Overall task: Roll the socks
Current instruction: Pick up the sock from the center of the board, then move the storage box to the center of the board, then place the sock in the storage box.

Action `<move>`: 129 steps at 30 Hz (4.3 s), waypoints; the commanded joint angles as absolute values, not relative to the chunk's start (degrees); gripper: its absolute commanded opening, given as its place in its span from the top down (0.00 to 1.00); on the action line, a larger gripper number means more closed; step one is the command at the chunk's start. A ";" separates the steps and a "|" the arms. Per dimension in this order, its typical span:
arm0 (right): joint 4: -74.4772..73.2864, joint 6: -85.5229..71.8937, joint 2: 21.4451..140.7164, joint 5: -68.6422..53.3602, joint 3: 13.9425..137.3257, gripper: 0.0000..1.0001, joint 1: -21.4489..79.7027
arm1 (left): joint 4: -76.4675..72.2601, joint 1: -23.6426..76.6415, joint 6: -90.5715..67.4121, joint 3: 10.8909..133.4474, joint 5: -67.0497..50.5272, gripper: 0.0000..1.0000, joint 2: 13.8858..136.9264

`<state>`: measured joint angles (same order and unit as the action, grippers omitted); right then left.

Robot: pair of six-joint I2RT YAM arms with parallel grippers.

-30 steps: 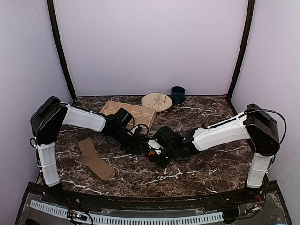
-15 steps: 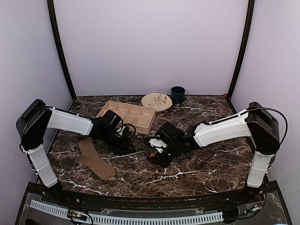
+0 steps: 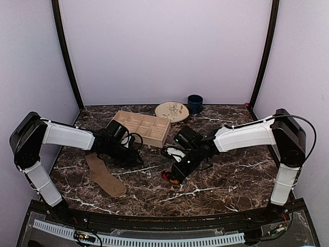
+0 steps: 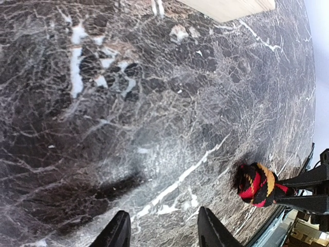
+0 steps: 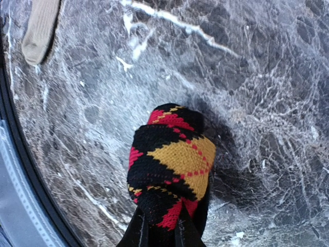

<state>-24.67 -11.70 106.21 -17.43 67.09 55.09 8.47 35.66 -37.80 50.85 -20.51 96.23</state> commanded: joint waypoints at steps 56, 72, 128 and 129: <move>-38.75 -4.84 138.60 1.94 126.98 1.00 46.72 | 9.59 29.02 -32.94 52.67 -18.33 0.52 88.42; -41.43 -1.19 138.02 1.88 117.92 1.00 48.52 | 12.33 25.72 -34.53 52.93 -8.83 0.52 84.65; -41.89 -11.81 118.20 6.45 86.12 0.56 51.33 | 7.60 20.21 -32.42 55.33 -15.24 0.52 92.55; -42.11 -11.87 117.96 6.64 86.44 0.54 51.34 | 7.61 20.17 -32.39 55.47 -15.29 0.52 92.66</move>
